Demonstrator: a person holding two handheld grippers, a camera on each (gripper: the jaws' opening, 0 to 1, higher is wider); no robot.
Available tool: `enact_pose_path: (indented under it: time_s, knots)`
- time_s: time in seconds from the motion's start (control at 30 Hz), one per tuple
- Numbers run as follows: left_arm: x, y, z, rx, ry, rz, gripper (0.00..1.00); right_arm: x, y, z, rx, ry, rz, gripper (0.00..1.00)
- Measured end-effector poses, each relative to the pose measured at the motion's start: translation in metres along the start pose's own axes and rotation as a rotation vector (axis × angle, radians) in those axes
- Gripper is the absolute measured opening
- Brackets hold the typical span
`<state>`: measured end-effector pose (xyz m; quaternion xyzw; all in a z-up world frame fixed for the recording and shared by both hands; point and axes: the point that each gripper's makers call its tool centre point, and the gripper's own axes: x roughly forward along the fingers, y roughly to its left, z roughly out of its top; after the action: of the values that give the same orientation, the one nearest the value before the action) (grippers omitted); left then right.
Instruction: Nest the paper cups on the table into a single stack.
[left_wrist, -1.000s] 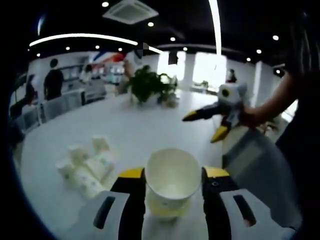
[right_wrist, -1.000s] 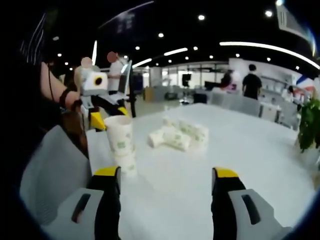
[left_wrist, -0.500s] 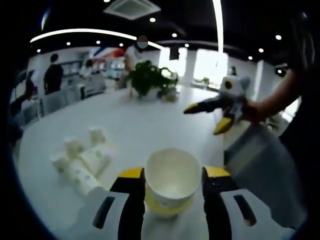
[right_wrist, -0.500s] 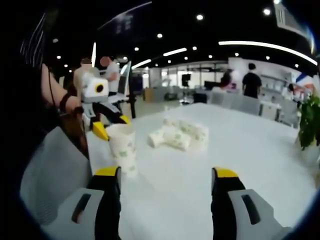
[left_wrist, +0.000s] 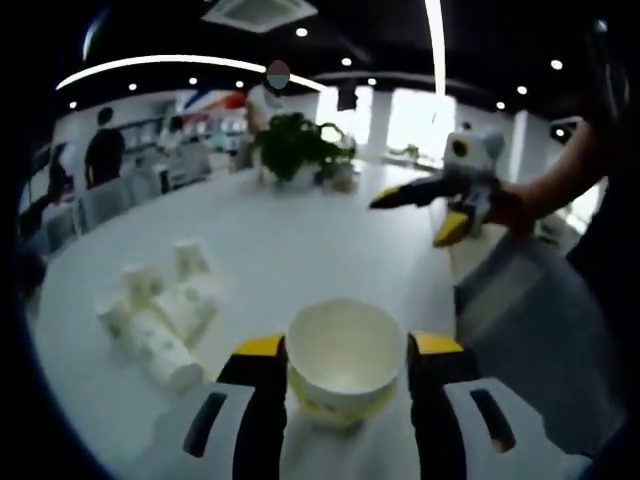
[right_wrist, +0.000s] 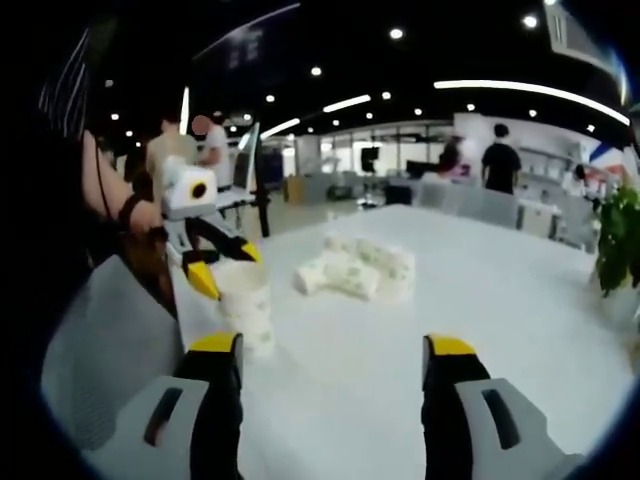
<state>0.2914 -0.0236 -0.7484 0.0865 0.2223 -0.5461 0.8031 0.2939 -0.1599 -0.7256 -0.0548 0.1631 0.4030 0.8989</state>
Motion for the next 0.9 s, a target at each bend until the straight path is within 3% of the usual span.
enact_pose_path:
  time_s: [0.1,0.4,0.73,0.9]
  knots:
    - [0.000,-0.001,-0.005,-0.033,0.009,-0.009,0.46,0.000,0.000,0.000,0.001,-0.002,0.003,0.70]
    - [-0.002,0.001,-0.017,-0.004,0.029,0.003,0.47,0.000,-0.001,0.000,-0.003,0.000,-0.005,0.70]
    - [-0.004,0.004,-0.014,0.007,0.007,0.019,0.52,0.000,0.000,-0.001,0.002,0.001,0.001,0.70]
    - [-0.005,0.007,-0.011,-0.028,-0.011,0.021,0.59,0.002,0.000,0.000,0.003,0.007,0.001,0.70]
